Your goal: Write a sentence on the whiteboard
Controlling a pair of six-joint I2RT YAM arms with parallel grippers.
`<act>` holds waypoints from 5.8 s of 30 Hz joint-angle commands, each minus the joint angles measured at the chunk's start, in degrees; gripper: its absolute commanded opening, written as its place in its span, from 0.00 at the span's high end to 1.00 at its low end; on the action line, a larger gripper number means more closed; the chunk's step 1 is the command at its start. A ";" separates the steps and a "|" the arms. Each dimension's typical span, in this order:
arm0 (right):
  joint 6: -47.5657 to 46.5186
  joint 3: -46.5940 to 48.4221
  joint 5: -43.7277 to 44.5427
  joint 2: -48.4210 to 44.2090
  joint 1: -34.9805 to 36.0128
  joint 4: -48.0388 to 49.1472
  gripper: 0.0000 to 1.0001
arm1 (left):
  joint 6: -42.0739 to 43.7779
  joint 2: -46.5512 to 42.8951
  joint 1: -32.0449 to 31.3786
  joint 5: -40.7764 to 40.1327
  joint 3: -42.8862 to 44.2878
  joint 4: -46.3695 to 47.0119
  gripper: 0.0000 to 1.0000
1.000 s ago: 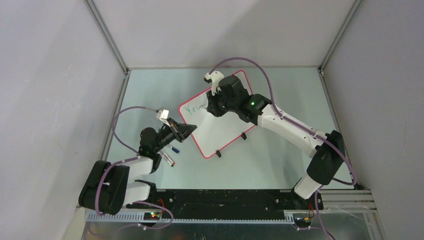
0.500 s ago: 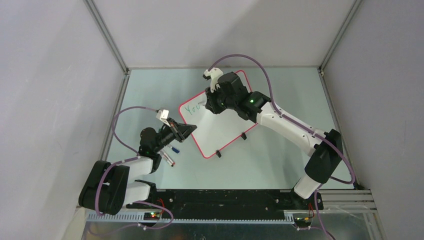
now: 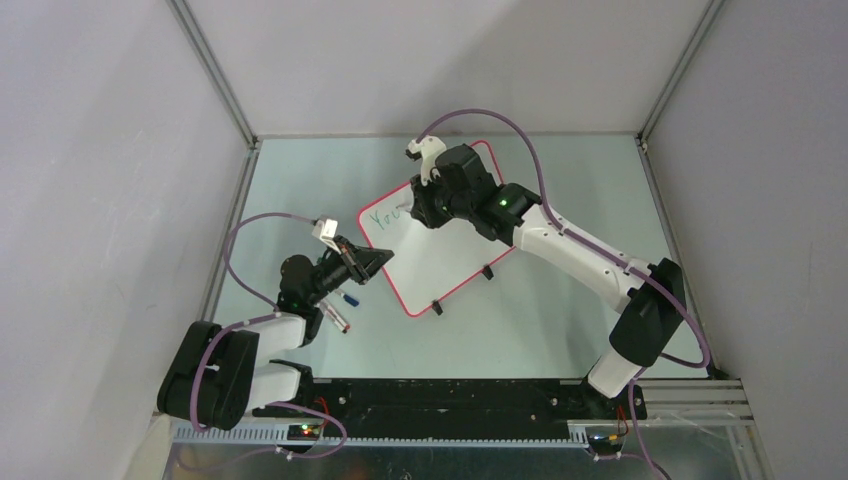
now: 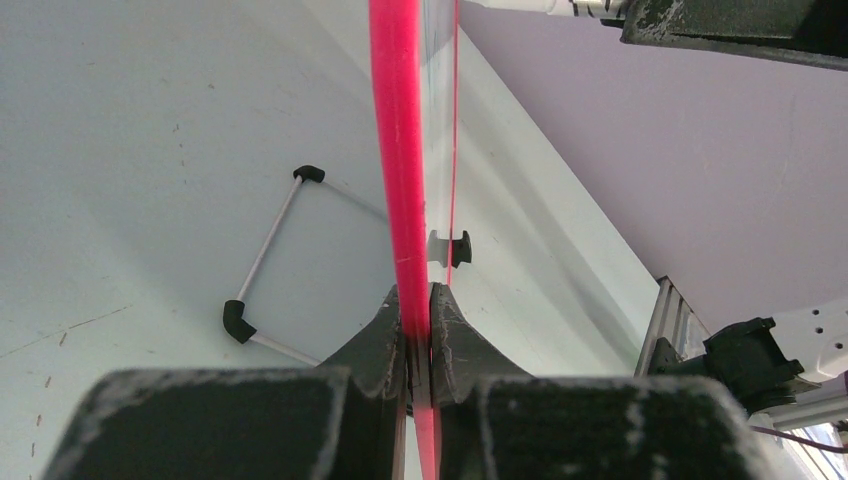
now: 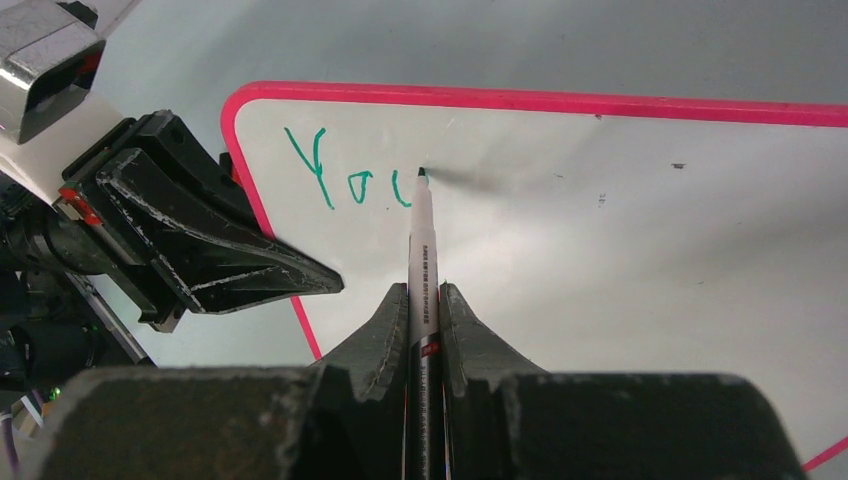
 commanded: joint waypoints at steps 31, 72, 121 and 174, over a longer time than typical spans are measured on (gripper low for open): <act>-0.07 -4.19 0.57 -7.37 -0.56 4.04 1.00 | 6.10 -0.56 -0.35 -0.28 0.63 -1.40 0.96; -0.03 1.89 0.26 -1.75 -1.26 3.71 1.00 | 6.38 -1.16 -0.31 -0.45 0.57 -1.78 0.96; 0.40 0.90 0.38 -0.44 -2.02 2.84 1.00 | 7.03 -1.43 -0.35 -0.79 0.62 -2.68 0.95; 0.94 -3.36 -2.06 -7.18 -2.89 3.27 1.00 | 6.47 -0.54 -0.31 -0.39 0.62 -1.67 0.95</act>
